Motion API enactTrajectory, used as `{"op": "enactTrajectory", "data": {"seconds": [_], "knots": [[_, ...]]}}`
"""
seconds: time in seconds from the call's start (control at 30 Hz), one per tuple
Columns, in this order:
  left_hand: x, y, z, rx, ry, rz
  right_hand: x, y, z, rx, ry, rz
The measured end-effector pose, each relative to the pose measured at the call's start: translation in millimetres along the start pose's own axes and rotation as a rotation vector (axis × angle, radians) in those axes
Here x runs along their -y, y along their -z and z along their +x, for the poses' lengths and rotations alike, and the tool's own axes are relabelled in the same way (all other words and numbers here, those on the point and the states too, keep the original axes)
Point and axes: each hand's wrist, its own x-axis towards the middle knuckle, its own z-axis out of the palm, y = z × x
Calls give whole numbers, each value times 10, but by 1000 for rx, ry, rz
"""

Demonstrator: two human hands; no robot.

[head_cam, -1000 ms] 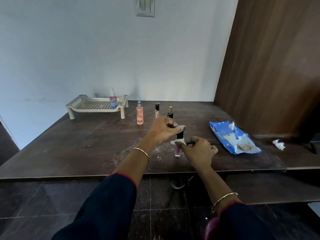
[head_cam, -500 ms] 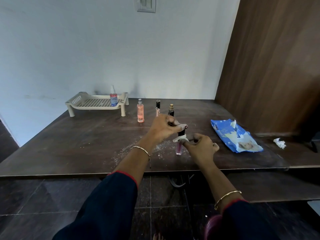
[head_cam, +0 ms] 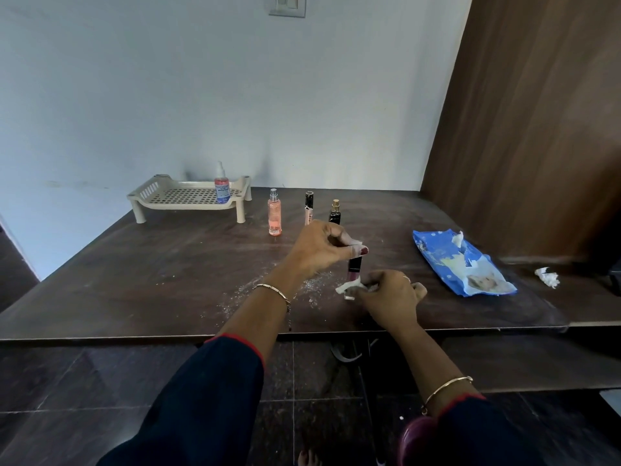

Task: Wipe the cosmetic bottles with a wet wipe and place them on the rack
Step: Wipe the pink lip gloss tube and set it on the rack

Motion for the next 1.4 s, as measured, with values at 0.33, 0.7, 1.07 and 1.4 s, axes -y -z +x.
{"op": "enactTrajectory", "data": {"seconds": [0.33, 0.7, 1.07, 1.4], "knots": [[-94, 134, 89, 222, -25, 134, 94, 275, 121, -61, 36, 331], [-101, 151, 142, 318, -18, 113, -44, 248, 154, 153, 119, 12], [-84, 139, 121, 298, 44, 129, -86, 145, 322, 128, 31, 495], [22, 99, 186, 295, 145, 118, -132, 170, 296, 231, 32, 426]]}}
